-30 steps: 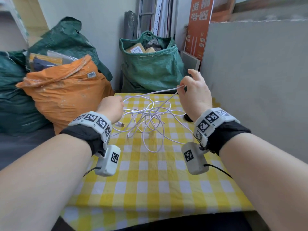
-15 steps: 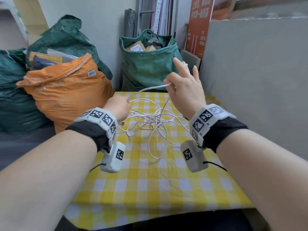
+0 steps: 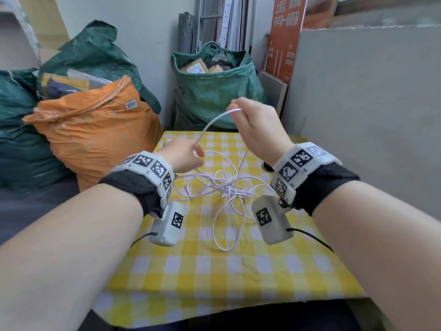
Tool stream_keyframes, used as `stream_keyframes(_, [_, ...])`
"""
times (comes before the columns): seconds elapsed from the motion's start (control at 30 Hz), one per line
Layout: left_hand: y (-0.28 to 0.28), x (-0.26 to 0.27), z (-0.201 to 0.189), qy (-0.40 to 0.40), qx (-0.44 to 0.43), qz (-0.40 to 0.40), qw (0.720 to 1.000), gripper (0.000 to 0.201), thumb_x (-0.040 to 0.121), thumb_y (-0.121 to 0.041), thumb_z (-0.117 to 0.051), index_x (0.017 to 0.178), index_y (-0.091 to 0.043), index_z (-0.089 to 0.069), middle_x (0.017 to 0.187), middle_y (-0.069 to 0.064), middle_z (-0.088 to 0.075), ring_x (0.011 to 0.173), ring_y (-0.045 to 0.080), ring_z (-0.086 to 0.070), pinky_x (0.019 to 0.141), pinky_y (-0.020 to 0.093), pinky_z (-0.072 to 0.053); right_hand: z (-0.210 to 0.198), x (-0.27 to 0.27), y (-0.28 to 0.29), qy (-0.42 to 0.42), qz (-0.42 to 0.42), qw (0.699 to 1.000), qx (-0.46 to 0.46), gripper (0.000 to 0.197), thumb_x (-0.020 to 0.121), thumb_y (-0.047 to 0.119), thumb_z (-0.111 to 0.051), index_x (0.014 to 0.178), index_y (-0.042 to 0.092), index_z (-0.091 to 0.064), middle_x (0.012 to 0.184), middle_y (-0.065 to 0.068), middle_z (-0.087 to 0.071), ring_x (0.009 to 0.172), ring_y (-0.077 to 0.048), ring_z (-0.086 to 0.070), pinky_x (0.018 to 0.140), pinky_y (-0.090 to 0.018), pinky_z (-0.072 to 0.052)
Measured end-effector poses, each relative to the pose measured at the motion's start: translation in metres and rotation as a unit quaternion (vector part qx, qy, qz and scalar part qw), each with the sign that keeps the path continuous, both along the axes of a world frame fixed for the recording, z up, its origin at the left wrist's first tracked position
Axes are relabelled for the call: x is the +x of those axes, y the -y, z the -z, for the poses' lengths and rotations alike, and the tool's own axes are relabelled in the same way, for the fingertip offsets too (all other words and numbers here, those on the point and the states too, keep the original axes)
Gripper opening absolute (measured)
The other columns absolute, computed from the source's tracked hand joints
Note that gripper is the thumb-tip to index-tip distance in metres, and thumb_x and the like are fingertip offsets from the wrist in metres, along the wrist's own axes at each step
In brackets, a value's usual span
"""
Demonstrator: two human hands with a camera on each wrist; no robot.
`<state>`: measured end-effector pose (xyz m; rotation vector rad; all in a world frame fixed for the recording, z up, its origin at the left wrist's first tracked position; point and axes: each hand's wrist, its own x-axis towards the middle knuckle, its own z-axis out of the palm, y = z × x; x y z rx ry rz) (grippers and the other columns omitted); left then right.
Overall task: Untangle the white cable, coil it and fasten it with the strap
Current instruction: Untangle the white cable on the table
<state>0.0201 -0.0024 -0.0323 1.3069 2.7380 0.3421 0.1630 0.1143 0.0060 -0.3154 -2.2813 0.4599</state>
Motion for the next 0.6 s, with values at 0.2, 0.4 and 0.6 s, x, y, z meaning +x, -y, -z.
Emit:
stream_keyframes(0.2, [-0.007, 0.030, -0.012, 0.354, 0.224, 0.138, 0.897, 0.041, 0.069, -0.007, -0.076, 0.104, -0.024, -0.062, 0.086, -0.010, -0.062, 0.090, 0.012, -0.058, 0.075, 0.027, -0.042, -0.013, -0.006, 0.022, 0.060, -0.079, 0.983, -0.154, 0.032, 0.098, 0.026, -0.041, 0.083, 0.010, -0.065, 0.079, -0.006, -0.072, 0.064, -0.021, -0.067, 0.072, -0.035, -0.056])
stream_keyframes(0.4, [0.001, 0.028, -0.039, 0.518, 0.312, 0.131, 0.786, 0.053, 0.077, -0.011, -0.072, 0.124, -0.022, -0.050, 0.063, -0.004, -0.058, 0.055, 0.010, -0.044, 0.052, 0.020, -0.042, 0.000, -0.006, 0.000, 0.203, 0.083, 0.976, 0.004, 0.034, 0.097, 0.034, -0.033, 0.086, 0.017, -0.061, 0.087, -0.007, -0.068, 0.084, -0.030, -0.062, 0.076, -0.037, -0.050])
stream_keyframes(0.6, [-0.002, 0.010, -0.041, 0.384, 0.399, 0.011, 0.832, 0.022, 0.096, -0.019, -0.051, 0.075, -0.013, -0.058, 0.043, -0.009, -0.030, 0.034, 0.003, -0.019, 0.034, 0.015, -0.013, 0.020, 0.005, -0.026, 0.241, 0.125, 0.961, -0.047, 0.029, 0.091, 0.023, -0.043, 0.085, 0.010, -0.068, 0.089, -0.011, -0.069, 0.085, -0.031, -0.063, 0.079, -0.036, -0.052])
